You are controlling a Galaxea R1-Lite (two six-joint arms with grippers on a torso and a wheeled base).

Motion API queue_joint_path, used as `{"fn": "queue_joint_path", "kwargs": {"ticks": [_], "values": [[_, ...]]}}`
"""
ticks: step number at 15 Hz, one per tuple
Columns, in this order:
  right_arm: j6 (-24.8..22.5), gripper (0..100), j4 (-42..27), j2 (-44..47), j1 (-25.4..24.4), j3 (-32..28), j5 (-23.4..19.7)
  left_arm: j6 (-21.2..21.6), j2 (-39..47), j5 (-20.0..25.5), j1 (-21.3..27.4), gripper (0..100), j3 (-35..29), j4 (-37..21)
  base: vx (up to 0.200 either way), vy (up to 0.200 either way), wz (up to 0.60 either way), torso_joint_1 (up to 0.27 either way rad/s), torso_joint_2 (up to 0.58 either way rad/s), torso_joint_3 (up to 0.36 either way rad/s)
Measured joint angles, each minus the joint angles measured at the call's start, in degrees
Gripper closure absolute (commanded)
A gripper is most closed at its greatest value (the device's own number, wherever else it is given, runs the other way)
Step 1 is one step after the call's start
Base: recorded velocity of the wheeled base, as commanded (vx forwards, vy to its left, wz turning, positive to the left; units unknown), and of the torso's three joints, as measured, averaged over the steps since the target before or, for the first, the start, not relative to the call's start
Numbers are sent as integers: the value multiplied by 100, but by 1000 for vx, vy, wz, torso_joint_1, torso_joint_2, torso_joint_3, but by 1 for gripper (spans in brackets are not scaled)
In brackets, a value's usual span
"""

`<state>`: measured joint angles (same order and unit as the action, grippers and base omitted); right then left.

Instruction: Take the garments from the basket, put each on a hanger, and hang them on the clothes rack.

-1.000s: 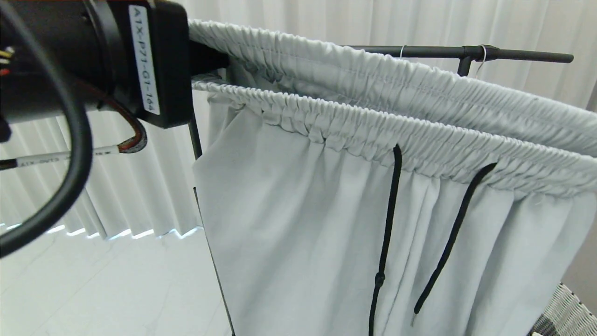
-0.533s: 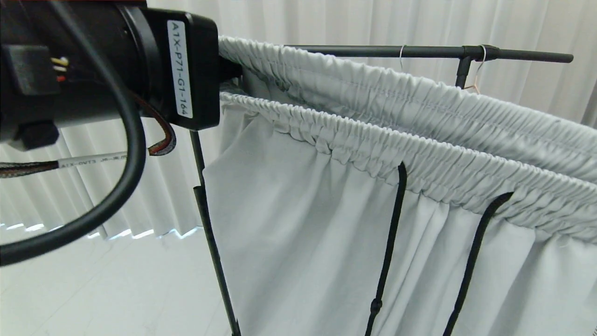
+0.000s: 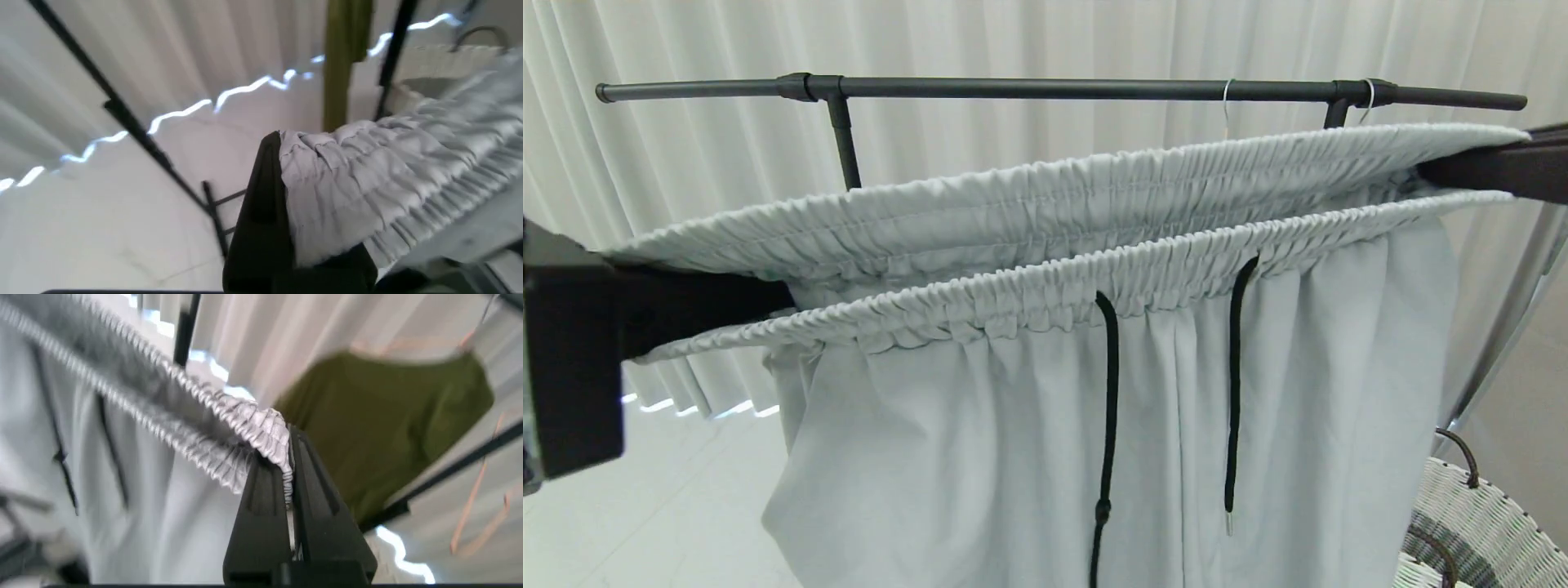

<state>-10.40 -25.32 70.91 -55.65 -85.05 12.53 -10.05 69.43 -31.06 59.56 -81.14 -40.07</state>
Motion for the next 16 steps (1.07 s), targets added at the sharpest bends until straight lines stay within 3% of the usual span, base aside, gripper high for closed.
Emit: {"fn": "queue_joint_path", "kwargs": {"ticks": [3, 6, 9, 12, 16], "values": [[-22, 100, 402, 213, -60, -17, -17, -662, -129, 2, 1213, 100, -107, -41, 0, 0, 0, 0, 0, 0], [-9, 100, 379, 249, -66, -17, -13, -831, -168, -6, 1935, 100, -323, -46, 0, 0, 0, 0, 0, 0], [-2, 100, 360, 255, -44, -4, -11, -692, -193, -68, 2161, 100, -425, -46, 0, 0, 0, 0, 0, 0], [0, 100, 116, 202, -33, -20, 7, -112, -154, -293, 2241, 100, -422, -49, 0, 0, 0, 0, 0, 0], [0, 100, -478, 55, 13, -249, 115, 63, -24, -299, 1948, 100, -494, -24, 0, 0, 0, 0, 0, 0]]}}
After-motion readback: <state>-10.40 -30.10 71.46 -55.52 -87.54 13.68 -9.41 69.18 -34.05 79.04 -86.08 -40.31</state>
